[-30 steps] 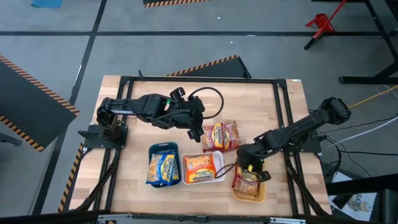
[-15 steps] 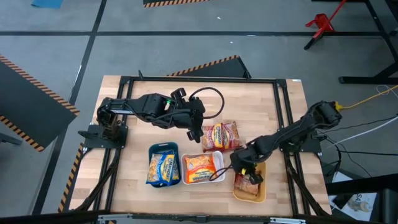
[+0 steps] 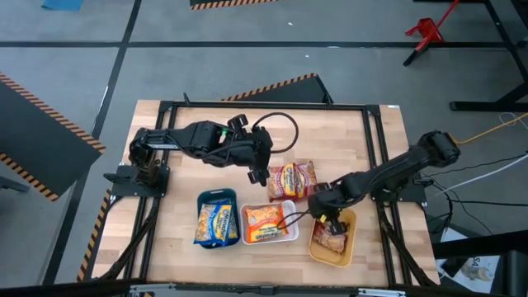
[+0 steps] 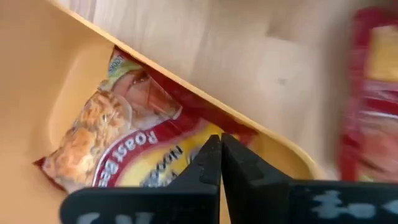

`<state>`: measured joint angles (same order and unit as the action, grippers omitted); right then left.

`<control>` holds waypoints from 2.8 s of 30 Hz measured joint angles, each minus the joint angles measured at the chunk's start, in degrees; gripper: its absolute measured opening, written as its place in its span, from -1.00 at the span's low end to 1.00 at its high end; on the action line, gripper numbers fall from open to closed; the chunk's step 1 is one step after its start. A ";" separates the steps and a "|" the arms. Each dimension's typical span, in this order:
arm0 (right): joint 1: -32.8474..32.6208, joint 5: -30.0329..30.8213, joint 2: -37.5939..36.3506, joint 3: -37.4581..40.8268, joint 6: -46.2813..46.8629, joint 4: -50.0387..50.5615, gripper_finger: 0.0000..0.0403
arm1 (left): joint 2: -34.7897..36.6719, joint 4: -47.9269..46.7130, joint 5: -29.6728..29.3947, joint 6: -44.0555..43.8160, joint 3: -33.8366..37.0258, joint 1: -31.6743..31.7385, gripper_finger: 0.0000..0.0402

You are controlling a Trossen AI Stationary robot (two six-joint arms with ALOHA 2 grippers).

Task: Sort Maruchan noodles
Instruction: Put the left red noodle pack into the yellow bin

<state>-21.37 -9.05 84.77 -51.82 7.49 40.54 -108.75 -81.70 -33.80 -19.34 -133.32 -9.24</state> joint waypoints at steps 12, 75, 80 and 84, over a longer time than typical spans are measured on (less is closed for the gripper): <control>0.02 13.84 -14.30 -3.71 22.14 18.84 -0.93 | -2.87 14.70 27.08 14.90 0.27 13.98 -0.98; 0.01 24.46 -43.56 -3.47 39.58 42.42 0.46 | -30.12 32.21 63.68 40.86 20.60 22.45 -0.07; 0.01 25.06 -43.56 -3.47 39.58 42.42 0.46 | -30.05 31.82 61.44 39.44 20.89 21.68 -0.47; 0.01 25.06 -43.56 -3.47 39.58 42.42 0.46 | -30.24 29.49 61.48 37.59 19.19 21.61 -0.77</control>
<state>-21.37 16.01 41.21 -55.29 47.07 82.96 -138.99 -52.21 27.68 18.25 -114.13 12.36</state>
